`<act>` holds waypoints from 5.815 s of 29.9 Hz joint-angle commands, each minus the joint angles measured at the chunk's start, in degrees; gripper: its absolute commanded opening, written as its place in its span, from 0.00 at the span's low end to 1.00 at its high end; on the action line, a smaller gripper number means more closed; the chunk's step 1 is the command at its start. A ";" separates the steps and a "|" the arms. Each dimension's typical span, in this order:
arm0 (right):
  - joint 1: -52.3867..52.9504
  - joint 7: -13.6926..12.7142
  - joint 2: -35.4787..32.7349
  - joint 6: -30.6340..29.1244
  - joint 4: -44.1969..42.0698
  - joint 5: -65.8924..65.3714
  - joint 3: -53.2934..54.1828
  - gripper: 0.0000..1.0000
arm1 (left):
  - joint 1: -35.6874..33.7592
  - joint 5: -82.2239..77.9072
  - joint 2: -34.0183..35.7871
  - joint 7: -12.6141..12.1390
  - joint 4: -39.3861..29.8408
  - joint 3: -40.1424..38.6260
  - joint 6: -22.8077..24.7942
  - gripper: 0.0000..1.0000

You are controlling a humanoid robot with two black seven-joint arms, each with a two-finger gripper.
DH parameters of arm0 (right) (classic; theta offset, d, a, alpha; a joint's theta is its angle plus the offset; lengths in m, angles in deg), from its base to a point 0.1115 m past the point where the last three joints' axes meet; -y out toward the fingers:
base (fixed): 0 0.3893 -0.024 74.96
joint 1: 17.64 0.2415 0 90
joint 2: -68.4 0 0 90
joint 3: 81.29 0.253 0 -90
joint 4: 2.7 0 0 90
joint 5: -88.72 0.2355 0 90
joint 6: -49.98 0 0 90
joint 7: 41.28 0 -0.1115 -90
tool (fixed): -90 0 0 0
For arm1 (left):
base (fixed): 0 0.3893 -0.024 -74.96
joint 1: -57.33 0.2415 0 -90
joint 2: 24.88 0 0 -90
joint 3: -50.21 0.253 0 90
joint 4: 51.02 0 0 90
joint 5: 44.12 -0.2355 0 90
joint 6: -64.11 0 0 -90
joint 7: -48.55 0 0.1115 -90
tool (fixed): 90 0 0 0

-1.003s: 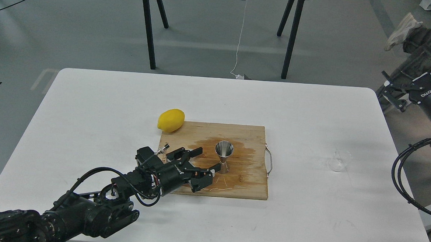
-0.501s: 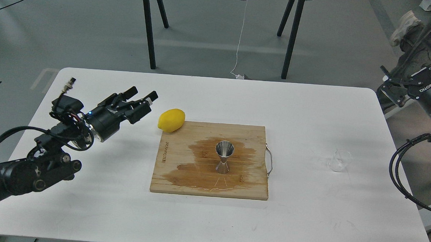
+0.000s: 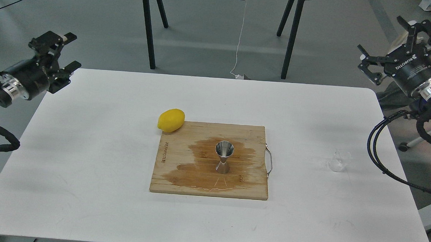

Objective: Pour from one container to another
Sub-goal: 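Withdraw the left gripper from the jigger back to the table edge, then lower the right gripper to the small clear glass and grasp it, then lift the glass with the right gripper and move it above the jigger, then tilt the glass with the right gripper to pour liquid into the jigger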

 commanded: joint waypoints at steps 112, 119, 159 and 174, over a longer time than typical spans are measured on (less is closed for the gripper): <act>-20.60 -0.15 5.35 56.00 20.77 16.44 1.21 0.26 | 4.45 2.28 -1.85 0.01 2.34 0.60 0.00 0.97; -7.43 -1.82 4.11 56.00 25.61 7.75 -2.03 0.26 | 4.45 2.37 -3.25 0.01 2.34 0.69 0.00 0.97; 20.37 -6.31 2.78 56.00 48.82 -23.64 -58.73 0.25 | 4.97 2.46 -3.87 0.01 2.34 0.69 0.00 0.97; 21.07 -4.46 5.96 56.00 48.29 -30.22 -61.63 0.25 | 5.06 2.46 -3.78 0.01 2.34 0.60 0.00 0.97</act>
